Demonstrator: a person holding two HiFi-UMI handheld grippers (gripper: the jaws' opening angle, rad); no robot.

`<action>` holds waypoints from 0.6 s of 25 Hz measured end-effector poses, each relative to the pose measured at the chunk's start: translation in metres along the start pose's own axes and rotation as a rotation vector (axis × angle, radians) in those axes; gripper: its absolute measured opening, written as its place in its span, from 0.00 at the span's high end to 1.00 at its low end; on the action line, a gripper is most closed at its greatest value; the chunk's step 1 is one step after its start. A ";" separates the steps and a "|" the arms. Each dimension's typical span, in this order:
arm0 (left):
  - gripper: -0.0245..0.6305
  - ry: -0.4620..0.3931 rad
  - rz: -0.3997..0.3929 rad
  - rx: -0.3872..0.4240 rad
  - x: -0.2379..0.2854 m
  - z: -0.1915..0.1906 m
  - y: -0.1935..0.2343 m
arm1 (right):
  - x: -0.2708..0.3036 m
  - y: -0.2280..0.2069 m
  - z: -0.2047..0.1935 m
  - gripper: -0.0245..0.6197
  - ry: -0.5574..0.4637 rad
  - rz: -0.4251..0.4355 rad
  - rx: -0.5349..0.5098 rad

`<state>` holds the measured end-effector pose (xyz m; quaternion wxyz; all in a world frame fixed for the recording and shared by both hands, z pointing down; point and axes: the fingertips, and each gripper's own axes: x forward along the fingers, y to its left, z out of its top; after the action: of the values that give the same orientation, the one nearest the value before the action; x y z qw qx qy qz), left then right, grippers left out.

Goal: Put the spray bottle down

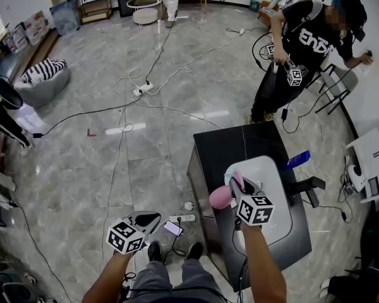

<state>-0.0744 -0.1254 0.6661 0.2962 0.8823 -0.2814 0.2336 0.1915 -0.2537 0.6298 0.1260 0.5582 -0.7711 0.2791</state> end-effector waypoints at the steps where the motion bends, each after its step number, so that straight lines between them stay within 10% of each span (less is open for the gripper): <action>1: 0.95 -0.001 0.001 0.000 -0.001 0.000 0.000 | 0.000 0.001 0.000 0.80 -0.002 0.000 -0.004; 15: 0.95 -0.008 0.007 0.000 -0.009 0.007 0.003 | -0.004 0.010 0.012 0.80 -0.125 -0.019 -0.160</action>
<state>-0.0815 -0.1291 0.6569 0.2944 0.8821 -0.2857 0.2313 0.1849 -0.2551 0.6147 0.1242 0.5701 -0.7919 0.1801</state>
